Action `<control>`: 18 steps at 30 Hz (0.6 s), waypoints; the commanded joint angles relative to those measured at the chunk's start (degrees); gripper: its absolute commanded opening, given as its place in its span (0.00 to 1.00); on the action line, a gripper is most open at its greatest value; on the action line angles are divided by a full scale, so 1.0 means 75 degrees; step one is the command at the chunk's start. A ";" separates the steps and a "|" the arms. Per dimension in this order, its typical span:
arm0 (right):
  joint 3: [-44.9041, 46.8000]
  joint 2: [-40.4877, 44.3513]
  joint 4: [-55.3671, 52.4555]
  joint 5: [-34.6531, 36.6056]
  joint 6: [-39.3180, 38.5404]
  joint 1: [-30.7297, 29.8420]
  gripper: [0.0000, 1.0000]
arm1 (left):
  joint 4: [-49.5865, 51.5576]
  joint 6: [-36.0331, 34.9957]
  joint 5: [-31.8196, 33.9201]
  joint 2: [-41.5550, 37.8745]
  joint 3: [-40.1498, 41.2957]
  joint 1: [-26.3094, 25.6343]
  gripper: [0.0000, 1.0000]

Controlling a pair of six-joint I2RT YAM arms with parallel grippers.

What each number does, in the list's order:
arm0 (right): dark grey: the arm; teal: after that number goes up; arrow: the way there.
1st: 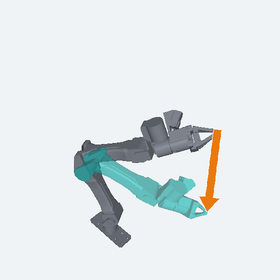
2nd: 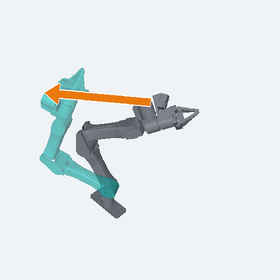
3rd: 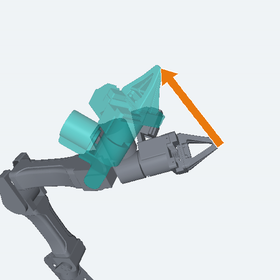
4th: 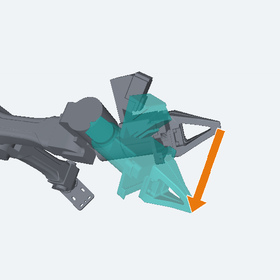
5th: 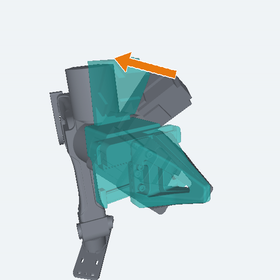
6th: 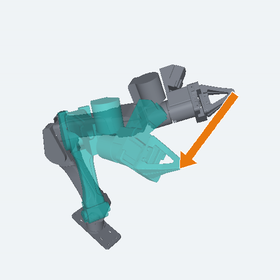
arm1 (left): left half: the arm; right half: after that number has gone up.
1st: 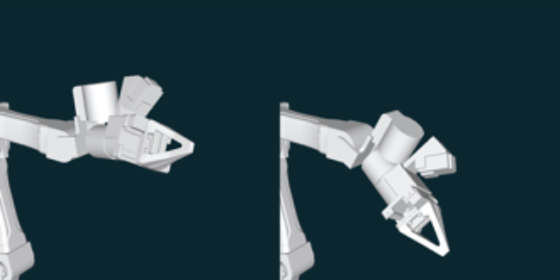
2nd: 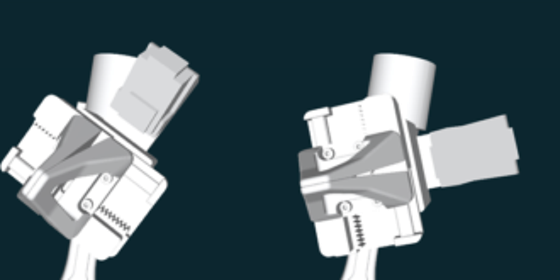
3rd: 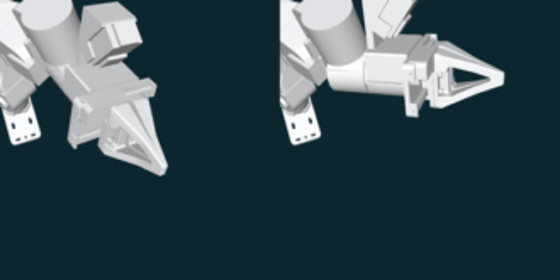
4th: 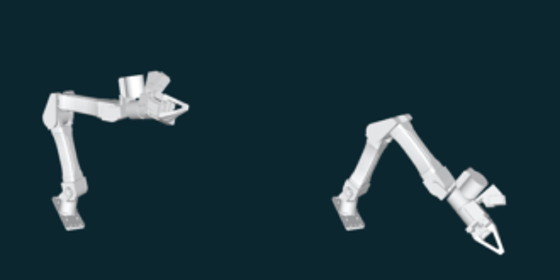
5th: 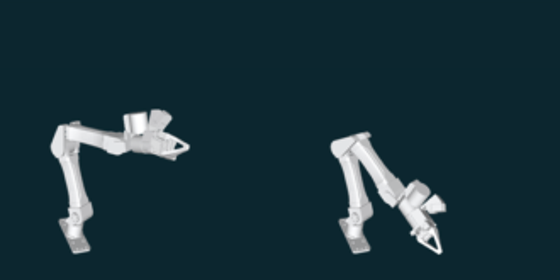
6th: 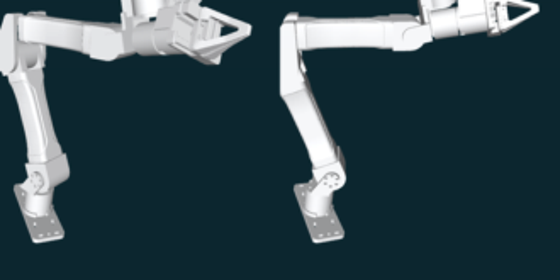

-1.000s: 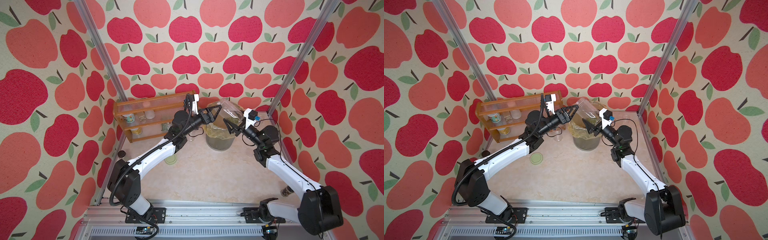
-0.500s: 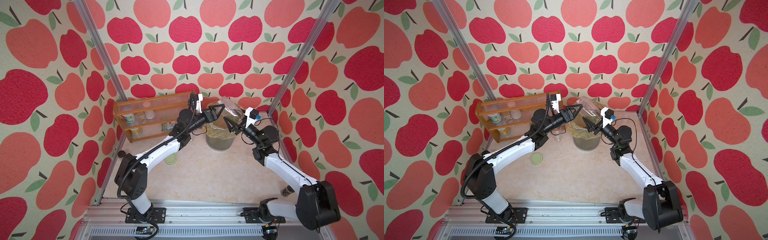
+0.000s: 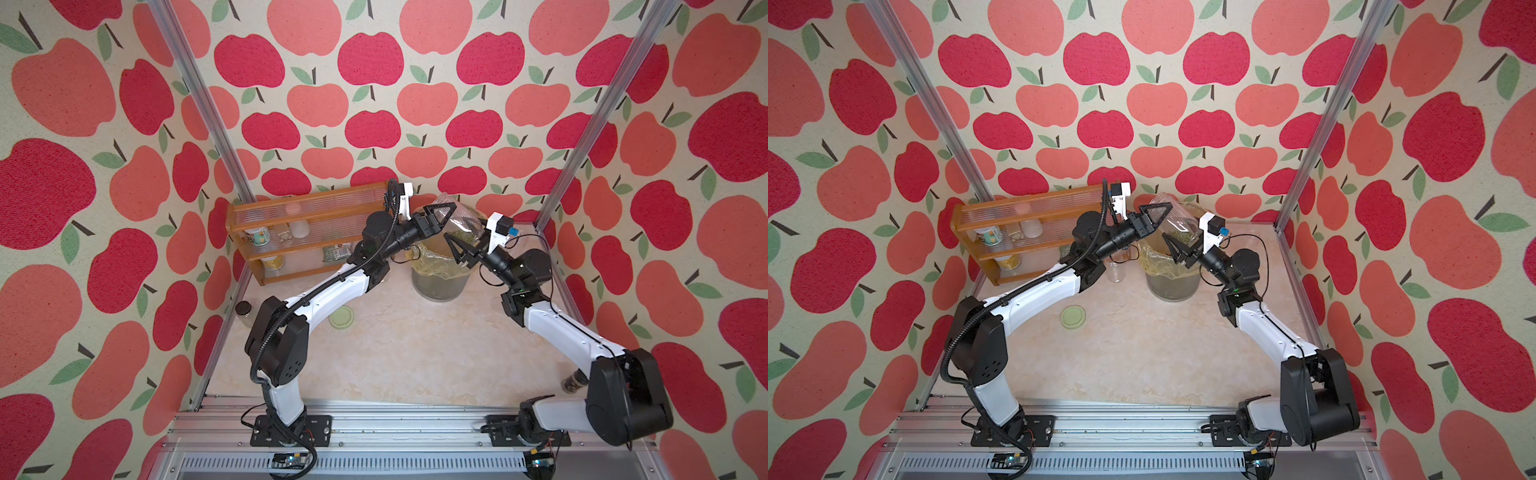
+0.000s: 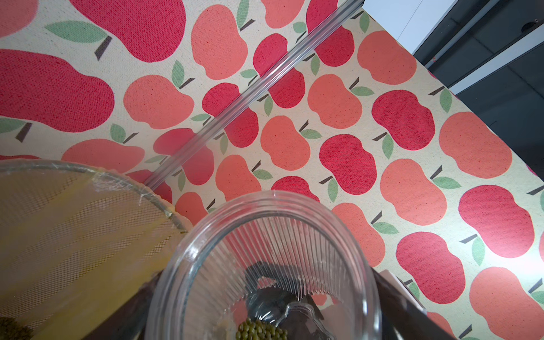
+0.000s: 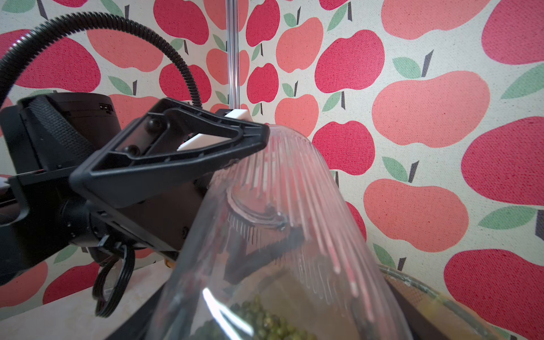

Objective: Empty moldy mung beans from jars
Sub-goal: Pour the moldy mung beans from the jar into the trash bin.

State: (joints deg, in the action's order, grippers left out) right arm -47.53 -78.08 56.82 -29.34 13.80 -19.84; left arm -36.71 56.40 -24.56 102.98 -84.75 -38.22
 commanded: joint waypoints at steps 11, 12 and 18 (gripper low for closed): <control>-0.0718 -0.0174 0.0579 -0.0112 0.0123 -0.0015 0.41 | 0.0083 -0.0039 -0.0709 0.0314 -0.0581 -0.0087 0.66; -0.0738 -0.0171 0.0579 -0.0125 0.0119 -0.0020 0.41 | 0.0027 0.0012 -0.0809 0.0369 -0.0622 -0.0083 0.65; -0.0745 -0.0069 0.0556 -0.0107 0.0104 -0.0004 0.47 | 0.0420 0.0097 -0.1098 0.0495 -0.0928 -0.0039 0.57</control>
State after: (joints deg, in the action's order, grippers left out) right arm -50.04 -79.46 56.88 -29.45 14.22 -19.40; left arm -35.64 57.39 -26.96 105.21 -89.89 -37.45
